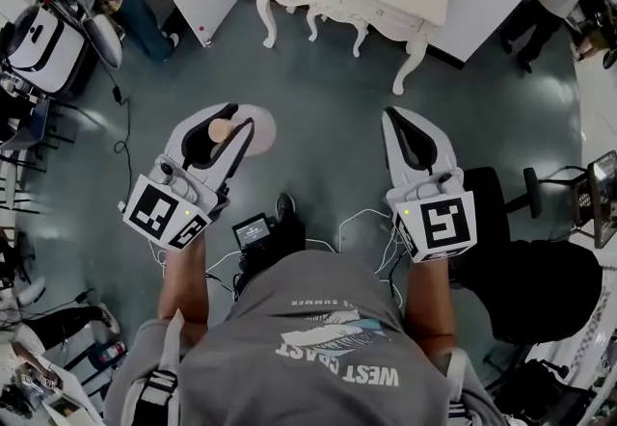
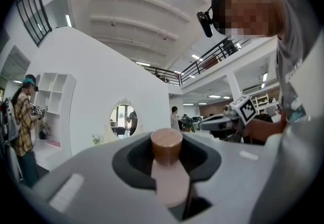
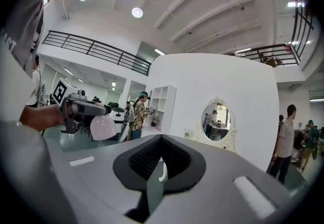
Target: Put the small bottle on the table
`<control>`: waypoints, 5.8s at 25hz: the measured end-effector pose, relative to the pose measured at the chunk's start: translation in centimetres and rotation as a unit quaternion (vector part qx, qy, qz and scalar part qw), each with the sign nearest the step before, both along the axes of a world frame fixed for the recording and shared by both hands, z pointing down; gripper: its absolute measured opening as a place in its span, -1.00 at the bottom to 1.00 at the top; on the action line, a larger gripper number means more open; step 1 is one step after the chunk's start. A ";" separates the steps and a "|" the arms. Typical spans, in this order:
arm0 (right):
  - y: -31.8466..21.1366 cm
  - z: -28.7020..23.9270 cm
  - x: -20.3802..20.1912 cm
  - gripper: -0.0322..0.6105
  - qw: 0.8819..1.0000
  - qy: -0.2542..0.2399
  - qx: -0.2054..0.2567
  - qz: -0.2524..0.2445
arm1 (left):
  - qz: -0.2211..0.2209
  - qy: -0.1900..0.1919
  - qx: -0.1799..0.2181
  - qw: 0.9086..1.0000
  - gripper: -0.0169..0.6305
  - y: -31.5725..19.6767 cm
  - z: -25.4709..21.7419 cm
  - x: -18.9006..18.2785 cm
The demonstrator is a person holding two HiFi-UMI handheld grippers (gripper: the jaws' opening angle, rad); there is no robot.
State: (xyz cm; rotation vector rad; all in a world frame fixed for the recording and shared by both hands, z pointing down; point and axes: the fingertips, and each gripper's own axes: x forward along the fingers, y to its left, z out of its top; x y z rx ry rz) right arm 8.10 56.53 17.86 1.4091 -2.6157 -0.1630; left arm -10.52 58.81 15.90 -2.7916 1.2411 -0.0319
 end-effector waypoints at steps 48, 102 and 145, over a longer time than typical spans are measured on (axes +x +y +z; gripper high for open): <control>-53.6 2.7 -1.0 -0.89 0.993 -0.016 -0.034 -0.111 | -0.087 -0.005 -0.020 0.996 -0.60 -49.4 2.0 0.9; -87.8 21.8 -3.7 -0.89 0.978 0.009 -0.202 0.059 | 0.026 -0.013 -0.162 0.986 -0.60 -100.5 26.0 -5.0; -90.6 36.2 0.3 -0.89 0.951 0.023 -0.293 0.099 | 0.053 -0.046 -0.205 0.976 -0.60 -111.2 46.3 -0.2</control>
